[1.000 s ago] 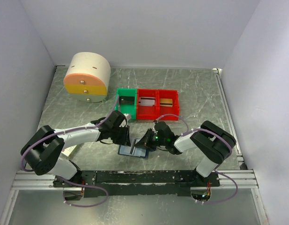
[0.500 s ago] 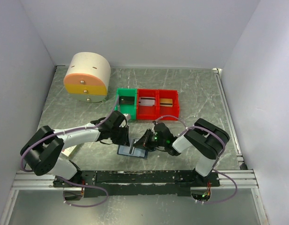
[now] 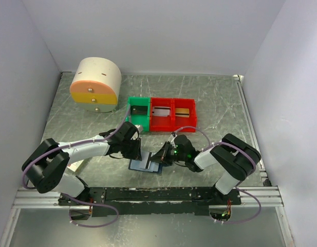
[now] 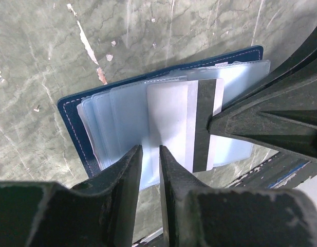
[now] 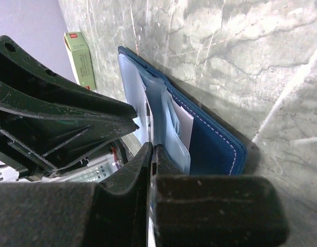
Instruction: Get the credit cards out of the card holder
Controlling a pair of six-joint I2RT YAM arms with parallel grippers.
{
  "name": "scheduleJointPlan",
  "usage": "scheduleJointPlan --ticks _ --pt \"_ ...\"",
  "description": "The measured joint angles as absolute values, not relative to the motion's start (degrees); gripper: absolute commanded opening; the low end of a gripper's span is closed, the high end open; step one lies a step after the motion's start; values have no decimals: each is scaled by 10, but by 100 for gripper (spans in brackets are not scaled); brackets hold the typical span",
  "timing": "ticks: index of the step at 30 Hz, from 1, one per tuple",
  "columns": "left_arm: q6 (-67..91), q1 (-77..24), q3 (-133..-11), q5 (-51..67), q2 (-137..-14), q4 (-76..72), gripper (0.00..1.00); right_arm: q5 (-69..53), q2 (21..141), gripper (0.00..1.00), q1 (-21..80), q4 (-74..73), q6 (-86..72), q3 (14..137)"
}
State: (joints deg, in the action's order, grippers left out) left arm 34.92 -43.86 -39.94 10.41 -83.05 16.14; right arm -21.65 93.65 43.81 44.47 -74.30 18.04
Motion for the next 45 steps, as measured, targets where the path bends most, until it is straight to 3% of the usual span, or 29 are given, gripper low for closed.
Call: scheduleJointPlan --ticks 8,20,24,33,40,45 --pt "349 -440 -399 105 -831 162 27 -223 962 17 435 474 -759 182" --pt "351 -441 -399 104 -834 165 24 -216 1037 20 465 606 -815 166" --pt "352 -441 -399 103 -834 166 23 -200 1027 18 478 594 -814 166" --pt "354 -441 -399 103 -834 166 23 -167 1014 1 483 575 -813 166" --pt "354 -441 -399 101 -833 167 23 -156 981 0 484 566 -813 153" --pt "354 -441 -399 90 -825 178 24 -132 892 0 484 452 -779 155"
